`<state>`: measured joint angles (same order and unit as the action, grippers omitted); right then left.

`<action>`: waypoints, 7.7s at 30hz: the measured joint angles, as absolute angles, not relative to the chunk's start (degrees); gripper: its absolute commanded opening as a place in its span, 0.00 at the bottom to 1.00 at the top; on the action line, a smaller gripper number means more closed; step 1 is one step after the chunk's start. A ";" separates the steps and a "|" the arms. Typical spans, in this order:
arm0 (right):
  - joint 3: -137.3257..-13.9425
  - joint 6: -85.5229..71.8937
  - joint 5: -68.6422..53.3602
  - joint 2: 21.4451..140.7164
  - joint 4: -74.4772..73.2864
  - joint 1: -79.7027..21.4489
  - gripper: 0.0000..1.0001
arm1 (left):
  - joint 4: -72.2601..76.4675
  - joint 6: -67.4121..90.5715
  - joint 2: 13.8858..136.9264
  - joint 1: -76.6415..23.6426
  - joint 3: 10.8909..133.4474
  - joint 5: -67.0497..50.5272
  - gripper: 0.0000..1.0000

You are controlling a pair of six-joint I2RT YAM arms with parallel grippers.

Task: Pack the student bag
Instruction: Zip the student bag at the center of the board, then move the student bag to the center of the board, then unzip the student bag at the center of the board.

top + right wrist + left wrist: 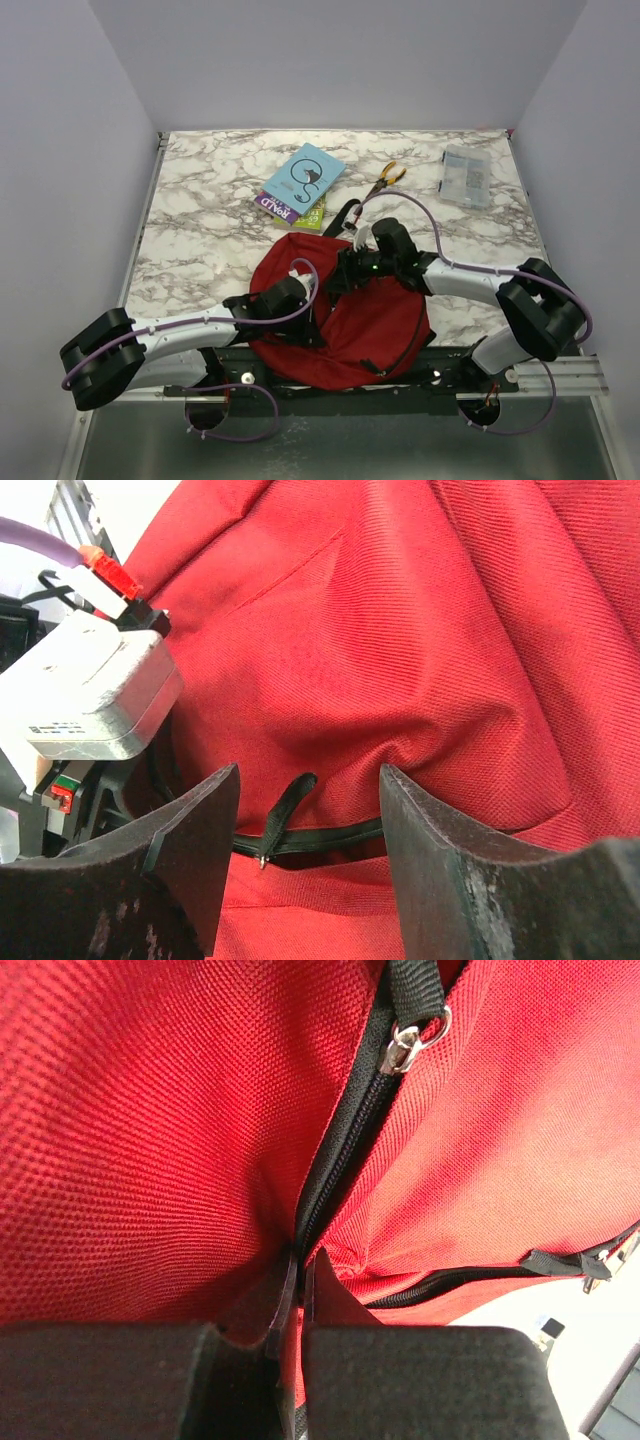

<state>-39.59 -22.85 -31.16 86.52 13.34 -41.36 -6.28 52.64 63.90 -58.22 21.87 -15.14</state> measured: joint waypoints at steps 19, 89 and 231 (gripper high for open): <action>-39.38 -23.20 -31.14 84.18 12.01 -43.20 0.55 | -6.44 52.90 64.18 -58.22 22.06 -15.16 0.00; -40.21 -24.21 17.15 80.36 3.14 -50.02 0.01 | -4.84 54.46 64.42 -58.30 21.69 -14.87 0.00; -45.56 -28.82 -4.21 63.88 -31.22 -71.70 0.58 | -29.93 42.78 36.21 -43.92 37.34 -4.86 0.98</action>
<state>-45.56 -28.82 -4.21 63.88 -31.22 -71.70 -29.93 42.78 36.21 -43.92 37.34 -4.86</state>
